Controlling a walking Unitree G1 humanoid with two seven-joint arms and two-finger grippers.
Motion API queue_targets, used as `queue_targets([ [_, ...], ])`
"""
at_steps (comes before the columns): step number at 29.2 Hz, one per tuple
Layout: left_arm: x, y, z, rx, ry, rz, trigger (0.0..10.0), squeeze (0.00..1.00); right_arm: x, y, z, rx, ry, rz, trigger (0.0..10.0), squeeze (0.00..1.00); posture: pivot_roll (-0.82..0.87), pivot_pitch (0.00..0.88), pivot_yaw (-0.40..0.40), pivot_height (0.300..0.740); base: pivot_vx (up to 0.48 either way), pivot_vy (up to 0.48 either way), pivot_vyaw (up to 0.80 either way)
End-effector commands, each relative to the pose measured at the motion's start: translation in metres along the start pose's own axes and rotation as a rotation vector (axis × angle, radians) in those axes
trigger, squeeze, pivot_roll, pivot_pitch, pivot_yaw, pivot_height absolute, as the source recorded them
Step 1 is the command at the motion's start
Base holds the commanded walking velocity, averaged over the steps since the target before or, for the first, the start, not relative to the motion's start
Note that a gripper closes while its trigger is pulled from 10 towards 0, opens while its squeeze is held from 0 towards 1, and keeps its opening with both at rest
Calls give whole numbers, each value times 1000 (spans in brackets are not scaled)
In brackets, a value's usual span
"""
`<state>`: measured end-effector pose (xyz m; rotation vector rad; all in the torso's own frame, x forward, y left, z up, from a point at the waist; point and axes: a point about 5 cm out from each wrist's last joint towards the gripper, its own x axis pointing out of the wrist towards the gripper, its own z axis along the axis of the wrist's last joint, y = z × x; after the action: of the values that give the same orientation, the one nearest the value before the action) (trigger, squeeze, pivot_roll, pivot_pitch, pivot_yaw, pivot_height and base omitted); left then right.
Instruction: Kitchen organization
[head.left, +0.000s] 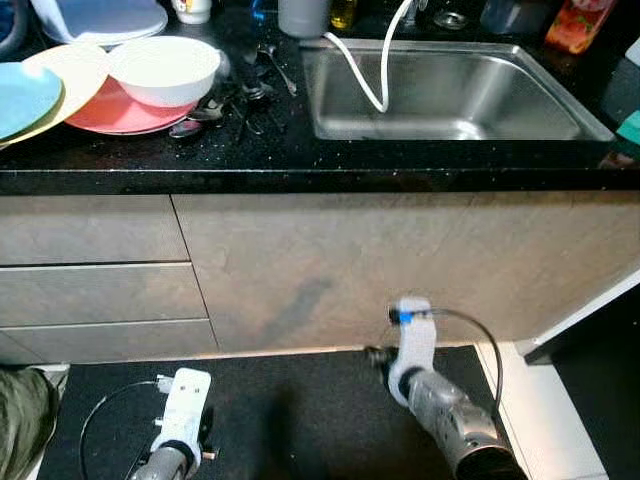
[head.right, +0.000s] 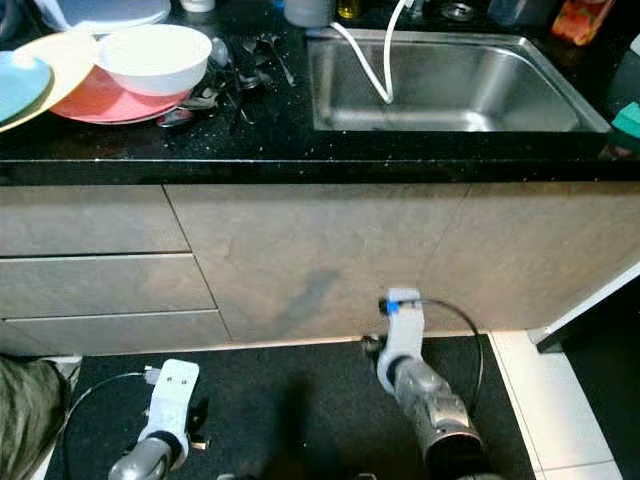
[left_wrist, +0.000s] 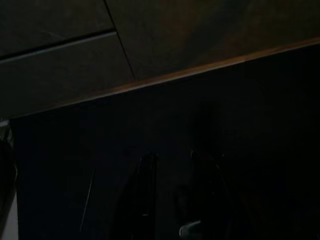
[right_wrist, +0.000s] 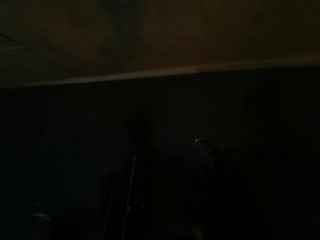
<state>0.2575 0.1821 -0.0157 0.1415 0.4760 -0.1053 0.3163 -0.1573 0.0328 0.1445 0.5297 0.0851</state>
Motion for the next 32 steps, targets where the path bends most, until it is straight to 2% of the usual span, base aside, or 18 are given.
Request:
queue_targets([
  [1,-5,0,-17,43,82,-7,10000,0,-3,-9,-32,26,92,-70,10000,0,19,230,-13,740,0,0,0],
  [2,-5,0,-17,43,82,-7,10000,0,-3,-9,-32,26,92,-70,10000,0,19,230,-13,740,0,0,0],
  [4,-4,-1,-18,51,90,-8,10000,0,-6,-12,-52,46,150,-111,10000,0,15,225,-13,740,0,0,0],
  [7,-4,-1,-20,-10,100,4,10000,0,-11,-11,-72,24,196,-136,10000,0,12,215,-14,740,0,0,0],
  [9,-4,-2,-22,-55,102,14,10000,0,-12,-9,-81,8,213,-140,10000,0,15,201,-11,740,0,0,0],
  [14,-10,-4,-34,-71,132,19,10000,0,-18,-9,-98,-13,253,-159,10000,0,16,178,-8,740,0,0,0],
  [22,-13,0,-39,-93,141,46,10000,0,-20,-12,-103,-2,252,-177,10000,0,12,160,-7,740,0,0,0],
  [32,-8,0,-32,-98,124,47,10000,0,-19,-12,-101,-20,216,-169,10000,0,10,138,-8,740,0,0,0],
])
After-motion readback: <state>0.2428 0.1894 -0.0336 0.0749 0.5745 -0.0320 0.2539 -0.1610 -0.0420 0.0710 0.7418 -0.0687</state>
